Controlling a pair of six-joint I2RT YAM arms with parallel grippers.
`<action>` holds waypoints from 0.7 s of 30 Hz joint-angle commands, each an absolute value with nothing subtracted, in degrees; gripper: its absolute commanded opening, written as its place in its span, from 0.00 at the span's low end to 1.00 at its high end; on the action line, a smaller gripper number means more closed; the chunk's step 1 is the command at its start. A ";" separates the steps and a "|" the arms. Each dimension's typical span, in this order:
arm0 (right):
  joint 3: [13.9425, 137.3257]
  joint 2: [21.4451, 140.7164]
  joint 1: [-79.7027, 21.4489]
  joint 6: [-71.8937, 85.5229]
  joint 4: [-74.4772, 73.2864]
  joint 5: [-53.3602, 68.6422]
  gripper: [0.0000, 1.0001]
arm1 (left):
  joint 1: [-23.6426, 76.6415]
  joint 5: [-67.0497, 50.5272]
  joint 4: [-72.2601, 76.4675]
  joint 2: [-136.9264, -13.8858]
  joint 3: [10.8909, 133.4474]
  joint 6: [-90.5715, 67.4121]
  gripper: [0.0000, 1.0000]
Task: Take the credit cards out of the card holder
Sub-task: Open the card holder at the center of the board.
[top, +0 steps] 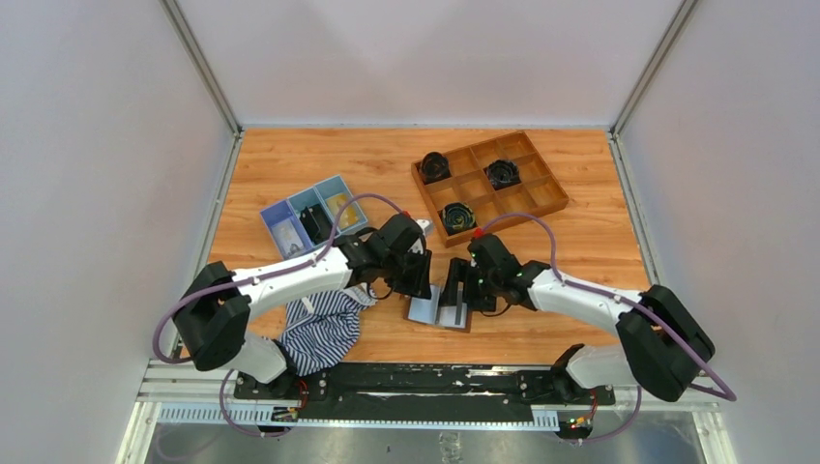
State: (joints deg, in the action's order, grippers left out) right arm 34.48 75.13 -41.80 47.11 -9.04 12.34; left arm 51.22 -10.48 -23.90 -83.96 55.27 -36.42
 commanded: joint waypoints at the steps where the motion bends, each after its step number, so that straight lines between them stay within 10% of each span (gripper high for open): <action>1: 32.25 71.54 -42.58 47.57 -14.05 7.72 0.77 | 51.15 -12.07 -22.91 -86.52 54.23 -36.42 0.34; 12: 32.31 61.13 -42.57 48.01 -19.59 1.74 0.71 | 51.28 -15.38 -18.31 -92.03 53.78 -38.05 0.33; 21: 31.41 58.94 -42.65 49.29 -17.16 3.04 0.42 | 51.33 -15.48 -17.50 -93.08 53.00 -38.30 0.32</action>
